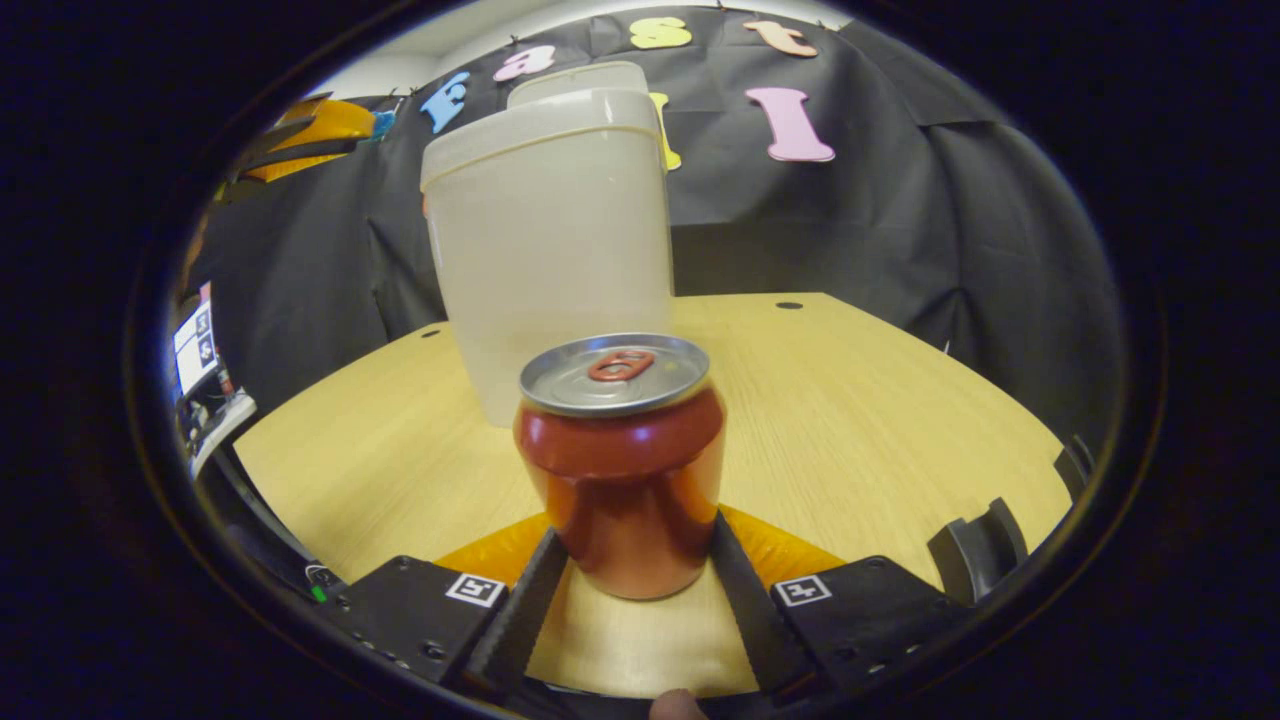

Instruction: Press the lid of the desktop garbage bin to open it, pick up the crumpled paper on the desktop and throw it into the bin, then pick up the pop can on the desktop and drop it into the bin, and finally close the garbage bin lid.

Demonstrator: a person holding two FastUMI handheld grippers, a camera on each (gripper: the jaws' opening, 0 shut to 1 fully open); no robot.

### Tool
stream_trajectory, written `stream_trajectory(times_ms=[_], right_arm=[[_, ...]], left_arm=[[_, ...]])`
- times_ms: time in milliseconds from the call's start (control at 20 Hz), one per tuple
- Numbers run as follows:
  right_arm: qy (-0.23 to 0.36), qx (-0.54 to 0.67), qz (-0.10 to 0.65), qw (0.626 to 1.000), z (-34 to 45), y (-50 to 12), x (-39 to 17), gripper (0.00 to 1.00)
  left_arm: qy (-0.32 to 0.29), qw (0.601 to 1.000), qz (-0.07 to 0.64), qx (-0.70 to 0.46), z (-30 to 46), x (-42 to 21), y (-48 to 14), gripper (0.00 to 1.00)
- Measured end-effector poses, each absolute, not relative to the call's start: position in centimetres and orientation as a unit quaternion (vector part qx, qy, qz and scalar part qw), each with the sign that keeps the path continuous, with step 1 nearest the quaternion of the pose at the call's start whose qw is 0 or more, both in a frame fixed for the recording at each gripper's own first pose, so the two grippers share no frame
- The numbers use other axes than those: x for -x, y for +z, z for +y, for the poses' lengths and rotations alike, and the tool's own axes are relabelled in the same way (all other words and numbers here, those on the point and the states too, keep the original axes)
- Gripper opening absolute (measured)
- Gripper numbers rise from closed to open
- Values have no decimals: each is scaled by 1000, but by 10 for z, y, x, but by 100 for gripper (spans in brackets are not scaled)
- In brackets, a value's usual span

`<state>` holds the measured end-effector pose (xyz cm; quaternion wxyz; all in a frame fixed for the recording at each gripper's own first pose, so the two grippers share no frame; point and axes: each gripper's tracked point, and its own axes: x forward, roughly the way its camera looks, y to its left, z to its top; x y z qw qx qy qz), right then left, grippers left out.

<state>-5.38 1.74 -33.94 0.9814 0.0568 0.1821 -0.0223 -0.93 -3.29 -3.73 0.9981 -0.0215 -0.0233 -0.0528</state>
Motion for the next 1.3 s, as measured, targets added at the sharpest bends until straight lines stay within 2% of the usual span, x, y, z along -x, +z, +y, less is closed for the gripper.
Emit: stream_trajectory(times_ms=[350, 650, 950, 1100, 1150, 1200, 1250, 1300], right_arm=[[-25, -45, 138, 989, -5, -300, 51, 83], [-36, -25, 111, 993, -32, -267, 51, 82], [-33, -23, 87, 995, -37, -240, 47, 82], [-33, -25, 69, 997, -43, -214, 45, 82], [-35, -23, 61, 997, -46, -206, 45, 82], [-37, -23, 53, 998, -49, -198, 45, 82], [-37, -26, 47, 998, -51, -191, 46, 82], [-37, -29, 42, 998, -52, -184, 47, 82]], left_arm=[[-70, 997, -37, 21, -48, -29, -9, 22], [-81, 996, -5, 23, -66, -72, -23, 22], [-92, 995, 14, 22, -79, -87, -32, 23], [-95, 995, 18, 22, -81, -91, -34, 25], [-95, 995, 20, 20, -82, -93, -35, 29], [-96, 995, 25, 17, -83, -93, -36, 28], [-94, 995, 27, 15, -83, -93, -37, 60], [-95, 995, 25, 18, -84, -92, -36, 59]])
